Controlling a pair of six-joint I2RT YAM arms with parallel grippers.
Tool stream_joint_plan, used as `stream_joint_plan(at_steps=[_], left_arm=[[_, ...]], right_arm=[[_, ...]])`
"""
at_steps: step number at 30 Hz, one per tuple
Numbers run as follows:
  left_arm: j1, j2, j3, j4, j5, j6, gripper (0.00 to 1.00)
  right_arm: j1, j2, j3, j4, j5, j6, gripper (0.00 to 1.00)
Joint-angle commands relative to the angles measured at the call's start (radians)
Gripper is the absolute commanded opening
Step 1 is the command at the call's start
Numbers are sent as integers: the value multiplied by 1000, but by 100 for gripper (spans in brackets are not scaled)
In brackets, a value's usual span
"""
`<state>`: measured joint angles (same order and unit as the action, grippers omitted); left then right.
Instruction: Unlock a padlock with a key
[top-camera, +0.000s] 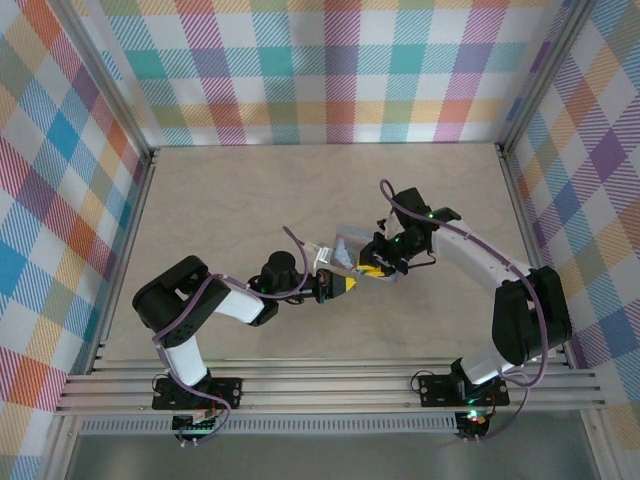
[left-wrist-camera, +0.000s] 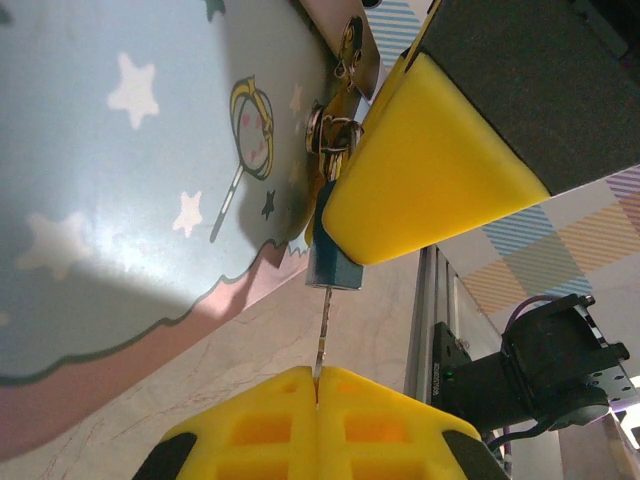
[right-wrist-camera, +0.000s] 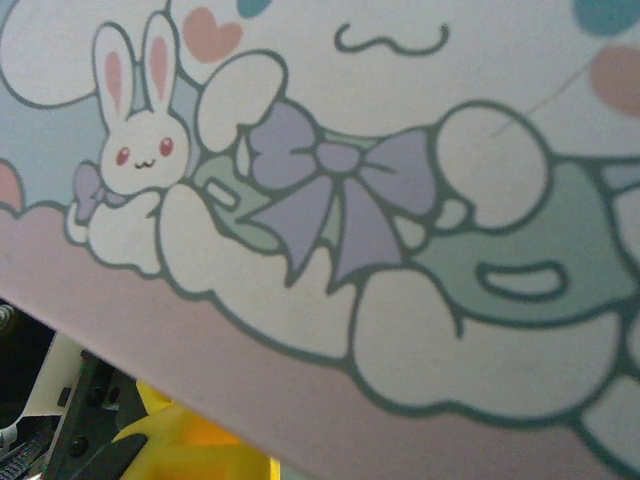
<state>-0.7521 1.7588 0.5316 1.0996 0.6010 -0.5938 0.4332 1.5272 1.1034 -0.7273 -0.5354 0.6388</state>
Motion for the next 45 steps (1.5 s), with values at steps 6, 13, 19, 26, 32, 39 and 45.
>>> stream_joint_plan(at_steps=[6,13,19,26,32,39,45], left_arm=[[-12,-17,0,40,-19,28,0],[-20,-16,1,25,-26,39,0],[-24,-10,19,9,-24,43,0],[-27,-1,37,-2,-24,45,0],[-27,-19,49,-28,-49,54,0],[-41,-54,68,-42,-93,52,0],[-59,-71,72,-84,-133,72,0]], right_arm=[[4,6,39,-22,-44,-24,0],[4,6,47,-23,-44,-25,0],[4,14,46,-20,-47,-25,0],[4,22,47,-20,-52,-29,0],[4,19,42,-38,-31,-42,0],[6,19,38,-44,-9,-42,0],[5,17,41,-52,-5,-47,0]])
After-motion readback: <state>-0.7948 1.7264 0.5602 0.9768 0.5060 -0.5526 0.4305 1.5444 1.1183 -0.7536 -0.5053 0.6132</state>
